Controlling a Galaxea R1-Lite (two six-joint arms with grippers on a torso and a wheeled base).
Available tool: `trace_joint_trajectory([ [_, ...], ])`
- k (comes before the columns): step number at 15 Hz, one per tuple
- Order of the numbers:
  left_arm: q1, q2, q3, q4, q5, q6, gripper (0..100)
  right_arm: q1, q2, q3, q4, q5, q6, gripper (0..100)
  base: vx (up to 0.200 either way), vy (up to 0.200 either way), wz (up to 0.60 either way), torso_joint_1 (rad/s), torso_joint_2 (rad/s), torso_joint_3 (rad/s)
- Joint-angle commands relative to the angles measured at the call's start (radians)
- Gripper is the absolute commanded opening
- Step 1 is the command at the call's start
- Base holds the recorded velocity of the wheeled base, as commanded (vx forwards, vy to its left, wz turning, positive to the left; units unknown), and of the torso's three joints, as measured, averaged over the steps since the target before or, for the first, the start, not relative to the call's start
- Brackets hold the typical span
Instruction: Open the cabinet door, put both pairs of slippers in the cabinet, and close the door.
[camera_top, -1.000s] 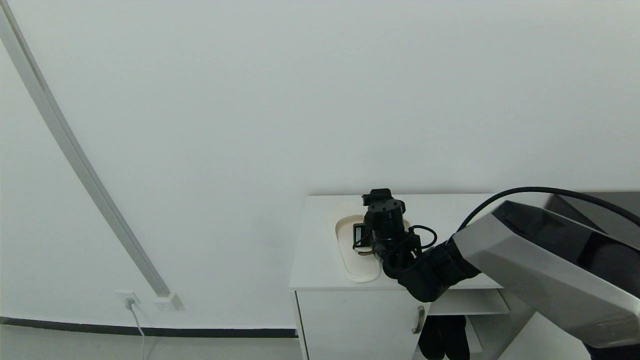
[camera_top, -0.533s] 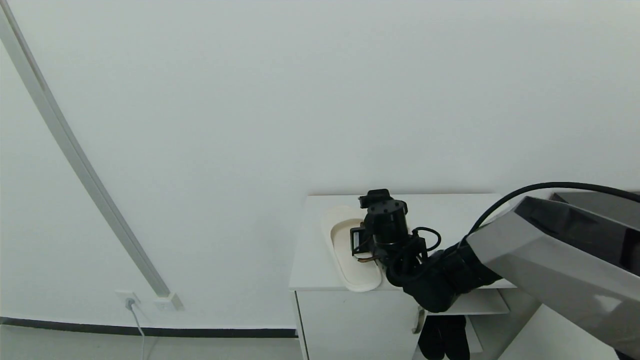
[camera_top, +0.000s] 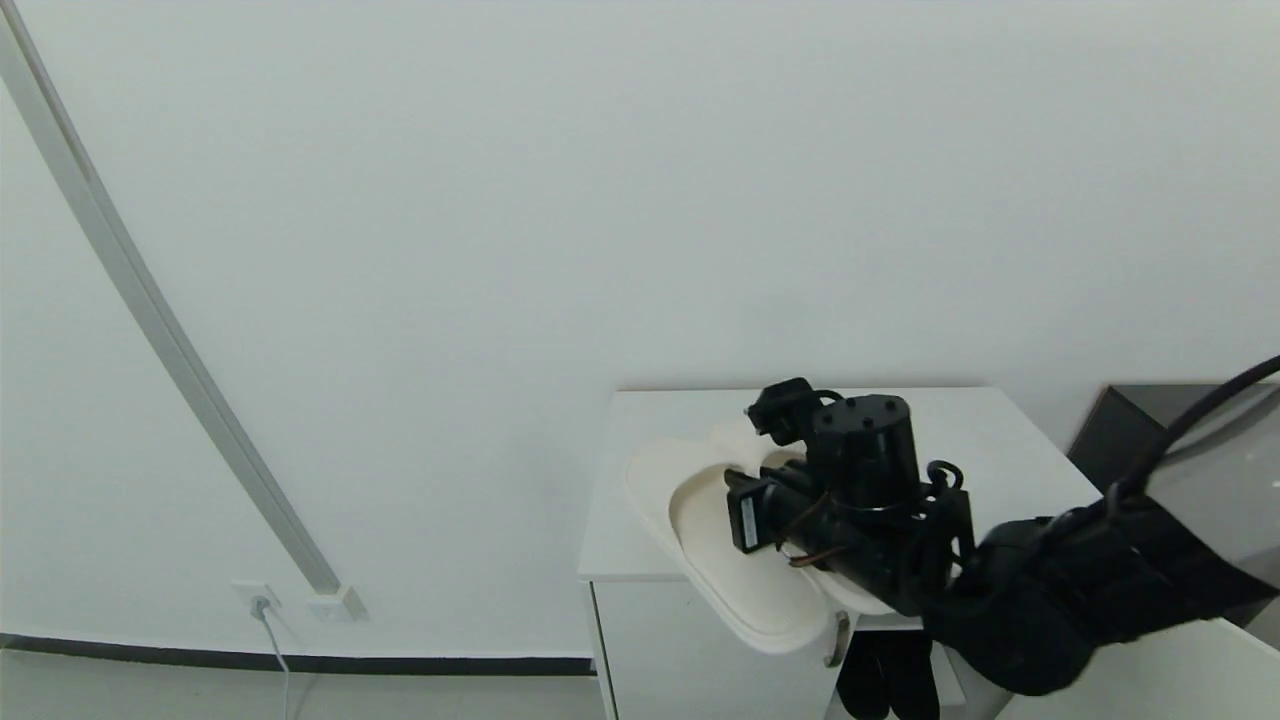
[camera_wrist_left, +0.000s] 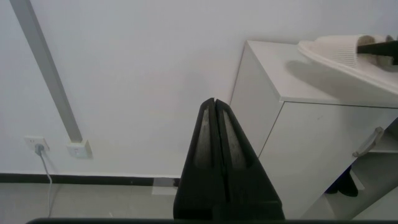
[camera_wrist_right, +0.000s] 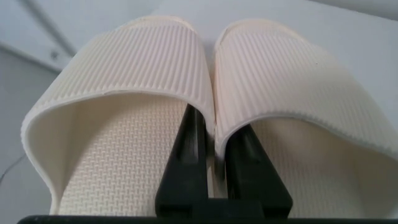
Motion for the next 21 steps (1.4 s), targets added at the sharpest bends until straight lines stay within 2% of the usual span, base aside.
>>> trace_joint_trajectory([
  [1,0.0,0.001,0.0,0.0,0.001,-0.001,0,0.008,-0.198,0.193,-0.008,0.119,-0.078,0,0.0,0.0,0.0,0.0,0.0,0.0],
  [11,0.0,0.001,0.0,0.0,0.001,0.001,0,0.027,-0.184,0.199,-0.027,0.113,-0.075,0,0.0,0.0,0.0,0.0,0.0,0.0],
  [21,0.0,0.001,0.0,0.0,-0.001,0.004,0,0.038,-0.155,0.19,-0.04,0.108,-0.077,0,-0.2,0.0,0.0,0.003,0.0,0.002],
])
